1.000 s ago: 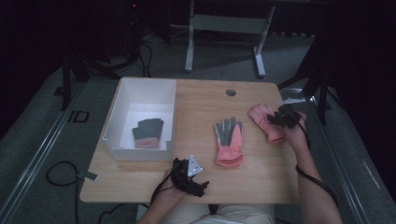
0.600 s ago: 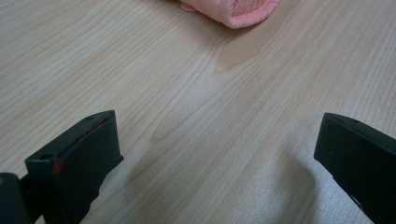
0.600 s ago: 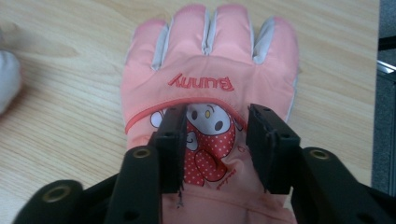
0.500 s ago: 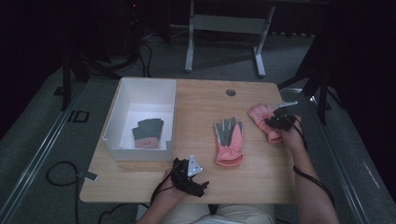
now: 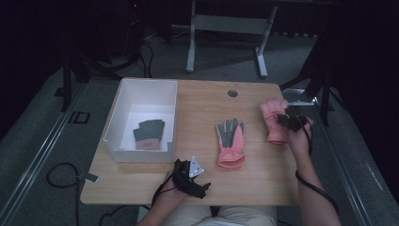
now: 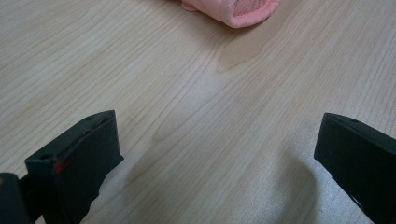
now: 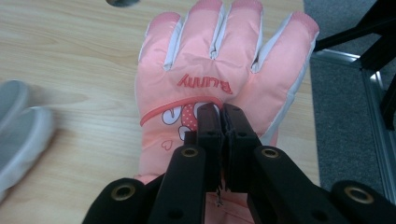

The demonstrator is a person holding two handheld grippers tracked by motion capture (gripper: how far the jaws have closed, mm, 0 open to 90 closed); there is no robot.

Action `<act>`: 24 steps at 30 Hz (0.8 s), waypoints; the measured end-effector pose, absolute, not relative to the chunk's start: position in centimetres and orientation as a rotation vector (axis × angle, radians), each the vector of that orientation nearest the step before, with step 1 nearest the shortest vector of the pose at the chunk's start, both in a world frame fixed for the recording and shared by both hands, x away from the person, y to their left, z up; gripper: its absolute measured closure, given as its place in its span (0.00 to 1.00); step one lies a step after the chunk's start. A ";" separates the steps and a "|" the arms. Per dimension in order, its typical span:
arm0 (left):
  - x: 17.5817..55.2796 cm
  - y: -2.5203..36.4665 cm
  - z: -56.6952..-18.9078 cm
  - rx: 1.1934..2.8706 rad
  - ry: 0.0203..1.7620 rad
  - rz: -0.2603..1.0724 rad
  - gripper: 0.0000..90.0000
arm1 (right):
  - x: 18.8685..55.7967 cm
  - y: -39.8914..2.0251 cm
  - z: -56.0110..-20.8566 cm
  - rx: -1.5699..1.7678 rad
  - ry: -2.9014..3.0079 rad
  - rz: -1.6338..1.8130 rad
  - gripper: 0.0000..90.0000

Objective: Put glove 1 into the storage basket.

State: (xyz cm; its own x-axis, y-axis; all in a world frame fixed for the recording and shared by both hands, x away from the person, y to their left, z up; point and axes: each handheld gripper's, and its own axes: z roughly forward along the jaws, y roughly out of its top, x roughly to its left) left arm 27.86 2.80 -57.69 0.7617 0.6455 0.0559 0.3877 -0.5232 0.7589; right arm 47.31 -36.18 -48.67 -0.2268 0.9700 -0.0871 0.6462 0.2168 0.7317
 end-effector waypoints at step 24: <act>27.8 2.8 -57.7 2.182 0.757 0.450 0.00 | 35.8 -33.3 -45.7 1.555 1.761 0.855 0.97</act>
